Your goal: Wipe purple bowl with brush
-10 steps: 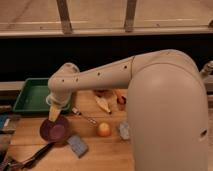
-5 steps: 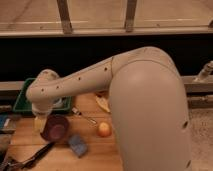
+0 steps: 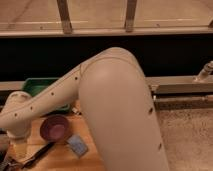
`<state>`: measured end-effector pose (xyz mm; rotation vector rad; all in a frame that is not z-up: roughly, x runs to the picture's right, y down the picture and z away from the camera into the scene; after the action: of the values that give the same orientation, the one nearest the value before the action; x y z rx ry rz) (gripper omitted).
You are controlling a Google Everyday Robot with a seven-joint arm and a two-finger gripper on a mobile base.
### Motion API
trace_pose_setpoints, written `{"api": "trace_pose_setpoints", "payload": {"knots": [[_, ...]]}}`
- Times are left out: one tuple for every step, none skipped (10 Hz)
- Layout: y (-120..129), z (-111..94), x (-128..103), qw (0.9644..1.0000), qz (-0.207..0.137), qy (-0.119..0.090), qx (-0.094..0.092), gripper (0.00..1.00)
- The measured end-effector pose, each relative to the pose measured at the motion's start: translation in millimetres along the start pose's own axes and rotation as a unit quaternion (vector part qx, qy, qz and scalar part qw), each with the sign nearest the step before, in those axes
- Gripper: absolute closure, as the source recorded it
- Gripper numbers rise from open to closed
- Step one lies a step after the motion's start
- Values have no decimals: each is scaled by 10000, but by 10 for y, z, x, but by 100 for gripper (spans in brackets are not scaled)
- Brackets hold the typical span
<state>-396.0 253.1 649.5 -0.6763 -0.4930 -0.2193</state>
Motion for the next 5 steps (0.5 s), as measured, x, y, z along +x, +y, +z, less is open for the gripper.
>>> {"api": "trace_pose_setpoints", "payload": {"knots": [[38,57,-29,10000,-62,-16,-49,20],[32,51,-19,10000,-57,-17,-44,20],[28,50,-11,10000,-52,-14,-42,20],[38,57,-27,10000,-69,-16,-51,20],[34,54,-23,10000,-65,-15,-48,20]]}}
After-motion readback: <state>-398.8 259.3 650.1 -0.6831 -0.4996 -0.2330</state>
